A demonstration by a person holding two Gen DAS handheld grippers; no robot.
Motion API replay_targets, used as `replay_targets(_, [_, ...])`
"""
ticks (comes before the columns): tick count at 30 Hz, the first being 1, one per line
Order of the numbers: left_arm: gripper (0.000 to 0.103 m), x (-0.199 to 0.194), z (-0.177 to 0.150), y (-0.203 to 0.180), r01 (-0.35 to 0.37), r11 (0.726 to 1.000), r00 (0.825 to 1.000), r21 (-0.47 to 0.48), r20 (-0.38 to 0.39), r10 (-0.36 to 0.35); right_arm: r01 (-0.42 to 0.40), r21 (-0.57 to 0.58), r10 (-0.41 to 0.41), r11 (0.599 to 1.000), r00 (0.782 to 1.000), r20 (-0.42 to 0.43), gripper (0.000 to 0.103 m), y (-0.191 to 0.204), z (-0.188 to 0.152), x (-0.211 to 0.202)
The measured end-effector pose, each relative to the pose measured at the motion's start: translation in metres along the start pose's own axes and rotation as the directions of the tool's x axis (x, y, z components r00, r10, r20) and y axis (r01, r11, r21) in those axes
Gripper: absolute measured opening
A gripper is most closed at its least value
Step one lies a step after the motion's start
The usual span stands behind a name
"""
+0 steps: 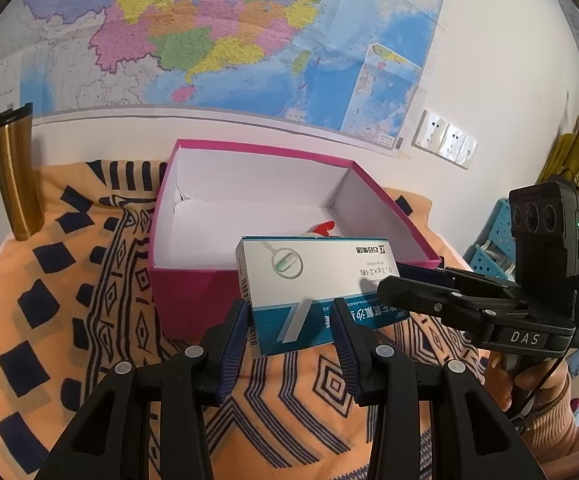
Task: Organize rigid objects
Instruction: 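Lift the medicine box and carry it over the magenta box with the left gripper, then lower the medicine box into the magenta box and open the left gripper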
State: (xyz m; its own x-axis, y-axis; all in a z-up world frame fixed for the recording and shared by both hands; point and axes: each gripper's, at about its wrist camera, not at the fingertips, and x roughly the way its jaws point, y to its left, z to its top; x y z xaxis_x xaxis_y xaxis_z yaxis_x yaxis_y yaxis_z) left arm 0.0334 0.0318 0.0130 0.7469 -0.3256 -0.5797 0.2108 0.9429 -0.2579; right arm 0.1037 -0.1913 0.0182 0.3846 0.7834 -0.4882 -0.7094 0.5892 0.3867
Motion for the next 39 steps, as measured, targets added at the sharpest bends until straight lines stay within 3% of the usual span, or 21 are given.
replay_targets(39, [0.041, 0.020, 0.029, 0.018, -0.025, 1.000, 0.999, -0.008, 0.029, 0.025, 0.001, 0.015, -0.002, 1.000, 0.999, 0.040, 0.048, -0.011, 0.032, 0.012])
